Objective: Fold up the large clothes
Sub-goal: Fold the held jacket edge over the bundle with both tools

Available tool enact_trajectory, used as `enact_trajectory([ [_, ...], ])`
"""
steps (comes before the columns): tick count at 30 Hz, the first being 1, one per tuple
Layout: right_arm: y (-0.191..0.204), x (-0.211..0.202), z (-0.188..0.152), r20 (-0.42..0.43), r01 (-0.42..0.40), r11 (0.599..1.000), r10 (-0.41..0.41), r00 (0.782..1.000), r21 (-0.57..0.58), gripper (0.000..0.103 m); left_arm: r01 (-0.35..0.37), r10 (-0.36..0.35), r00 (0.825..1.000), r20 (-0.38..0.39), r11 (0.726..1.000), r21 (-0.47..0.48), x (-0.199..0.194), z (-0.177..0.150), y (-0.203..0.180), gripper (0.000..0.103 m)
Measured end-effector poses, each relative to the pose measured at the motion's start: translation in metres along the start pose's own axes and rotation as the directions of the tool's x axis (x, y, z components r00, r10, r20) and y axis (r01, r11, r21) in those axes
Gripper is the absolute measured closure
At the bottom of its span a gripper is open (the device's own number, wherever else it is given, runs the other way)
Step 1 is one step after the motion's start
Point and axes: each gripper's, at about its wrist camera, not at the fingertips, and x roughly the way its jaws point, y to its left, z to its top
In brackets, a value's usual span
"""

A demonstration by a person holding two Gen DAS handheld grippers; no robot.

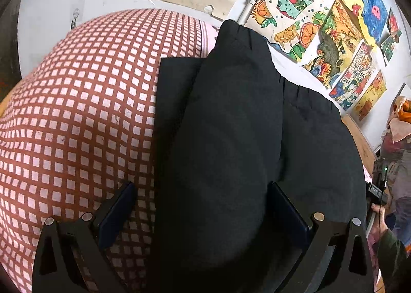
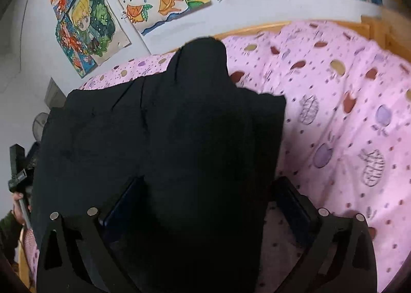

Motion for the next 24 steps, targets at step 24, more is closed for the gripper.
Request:
enact_trajectory([
  [24,0.016,0.012,-0.025,-0.071,-0.117,0.993,0.116,0.991,-0.017,0.001,0.022,-0.022,1.0,0.004,0.999,0.05,-0.007,-0.018,-0.003,0.0],
])
